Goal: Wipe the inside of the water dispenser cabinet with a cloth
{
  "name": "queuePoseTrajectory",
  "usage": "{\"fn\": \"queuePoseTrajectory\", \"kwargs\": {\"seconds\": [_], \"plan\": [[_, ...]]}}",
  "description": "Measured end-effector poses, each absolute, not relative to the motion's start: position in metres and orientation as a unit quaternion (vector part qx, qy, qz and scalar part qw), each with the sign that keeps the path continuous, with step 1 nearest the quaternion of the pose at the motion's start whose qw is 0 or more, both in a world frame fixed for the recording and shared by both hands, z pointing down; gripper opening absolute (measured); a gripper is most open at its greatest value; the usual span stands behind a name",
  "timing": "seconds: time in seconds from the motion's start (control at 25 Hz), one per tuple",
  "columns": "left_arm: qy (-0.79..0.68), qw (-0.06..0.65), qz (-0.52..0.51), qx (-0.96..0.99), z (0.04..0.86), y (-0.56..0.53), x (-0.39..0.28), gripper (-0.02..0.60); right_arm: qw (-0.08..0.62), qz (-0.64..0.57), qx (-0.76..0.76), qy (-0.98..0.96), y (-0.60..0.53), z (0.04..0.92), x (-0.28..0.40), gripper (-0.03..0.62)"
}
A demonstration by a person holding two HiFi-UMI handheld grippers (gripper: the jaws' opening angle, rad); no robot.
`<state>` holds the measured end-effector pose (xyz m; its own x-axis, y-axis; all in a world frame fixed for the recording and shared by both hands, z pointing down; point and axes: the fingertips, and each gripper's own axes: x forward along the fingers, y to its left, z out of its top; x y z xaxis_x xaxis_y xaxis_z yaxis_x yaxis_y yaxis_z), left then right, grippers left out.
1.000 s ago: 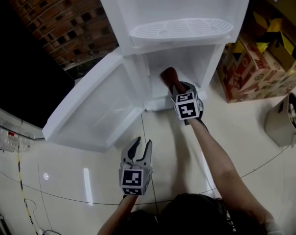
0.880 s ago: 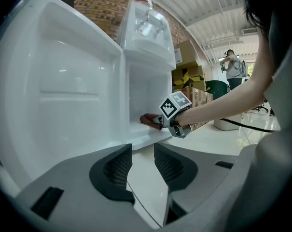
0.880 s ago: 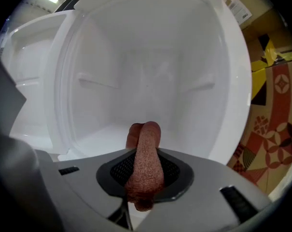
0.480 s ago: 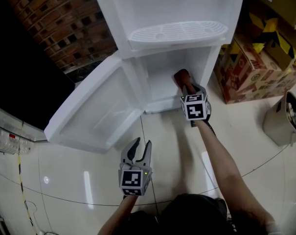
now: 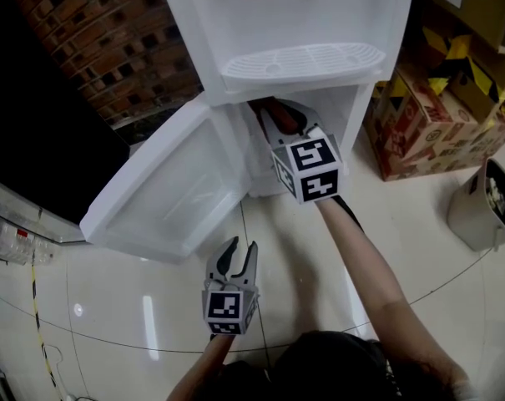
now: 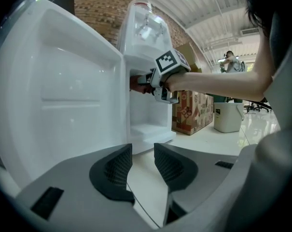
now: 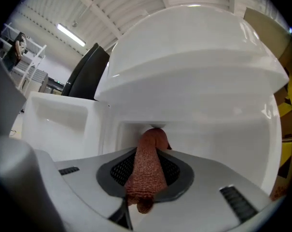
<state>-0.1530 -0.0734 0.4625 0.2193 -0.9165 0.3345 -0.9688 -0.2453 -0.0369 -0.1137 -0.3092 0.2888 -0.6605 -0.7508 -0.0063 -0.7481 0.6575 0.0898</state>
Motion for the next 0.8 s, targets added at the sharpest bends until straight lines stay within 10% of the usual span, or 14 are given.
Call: {"fn": "queuePoseTrajectory", "kwargs": {"seconds": [0.8], "plan": [[-0.602,0.097,0.143,0.779,0.46,-0.074,-0.15,0.121,0.211,0.025,0.363,-0.907,-0.286,0.46,-0.148,0.083]]}}
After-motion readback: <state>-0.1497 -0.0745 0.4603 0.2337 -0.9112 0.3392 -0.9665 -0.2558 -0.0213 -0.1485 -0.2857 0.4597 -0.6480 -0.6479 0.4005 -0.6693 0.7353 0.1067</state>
